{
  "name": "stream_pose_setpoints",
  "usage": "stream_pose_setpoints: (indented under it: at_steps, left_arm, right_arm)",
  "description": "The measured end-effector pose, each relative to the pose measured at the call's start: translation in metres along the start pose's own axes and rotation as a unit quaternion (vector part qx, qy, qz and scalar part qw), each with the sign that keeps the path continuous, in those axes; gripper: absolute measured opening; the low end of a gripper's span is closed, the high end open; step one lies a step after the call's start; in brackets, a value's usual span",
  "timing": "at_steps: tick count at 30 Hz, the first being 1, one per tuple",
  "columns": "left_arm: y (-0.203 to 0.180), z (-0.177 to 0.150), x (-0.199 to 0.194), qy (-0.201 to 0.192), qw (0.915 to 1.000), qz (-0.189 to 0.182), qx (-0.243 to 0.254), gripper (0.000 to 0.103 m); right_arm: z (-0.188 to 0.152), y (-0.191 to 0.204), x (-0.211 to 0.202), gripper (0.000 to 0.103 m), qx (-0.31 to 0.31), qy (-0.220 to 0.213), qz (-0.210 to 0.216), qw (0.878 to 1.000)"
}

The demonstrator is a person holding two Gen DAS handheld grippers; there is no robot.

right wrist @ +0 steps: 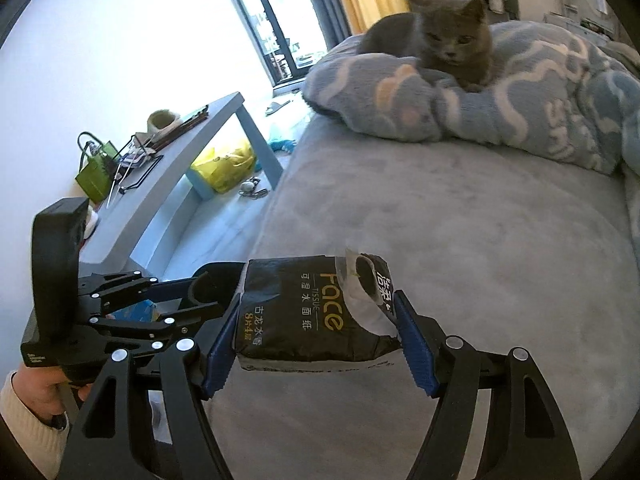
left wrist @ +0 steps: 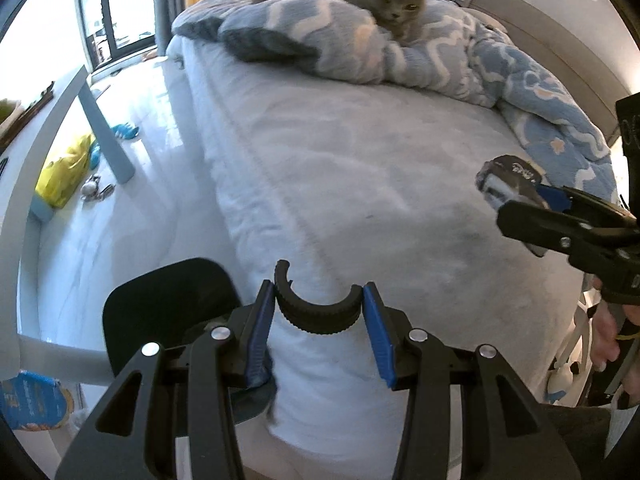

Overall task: Collect trash
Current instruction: 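Carry the curved piece in the left tool and tissue pack in the right tool over the bin, then open the left tool to drop the black curved piece into the bin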

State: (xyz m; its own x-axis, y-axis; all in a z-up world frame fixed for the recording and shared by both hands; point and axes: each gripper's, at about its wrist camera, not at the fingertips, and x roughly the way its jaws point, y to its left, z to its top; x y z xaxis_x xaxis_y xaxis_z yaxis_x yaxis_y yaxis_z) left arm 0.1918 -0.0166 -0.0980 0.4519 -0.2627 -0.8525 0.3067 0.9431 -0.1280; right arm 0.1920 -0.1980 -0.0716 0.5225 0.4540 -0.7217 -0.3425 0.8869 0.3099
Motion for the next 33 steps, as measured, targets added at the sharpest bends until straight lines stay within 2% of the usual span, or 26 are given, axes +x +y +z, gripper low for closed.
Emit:
stream_pose_setpoints:
  at_steps: [14, 25, 33]
  left_arm:
    - [0.07, -0.02, 0.005, 0.026, 0.9982, 0.021, -0.049, 0.048]
    - [0.116, -0.042, 0.028, 0.07, 0.9934, 0.022, -0.088, 0.048]
    - [0.147, -0.065, 0.047, 0.114, 0.9861, 0.011, -0.12, 0.048]
  right_arm:
    - [0.014, 0.059, 0.045, 0.072, -0.028, 0.021, 0.029, 0.999]
    - [0.021, 0.097, 0.073, 0.072, -0.045, 0.035, 0.047, 0.997]
    - [0.022, 0.121, 0.098, 0.073, -0.057, 0.051, 0.056, 0.996]
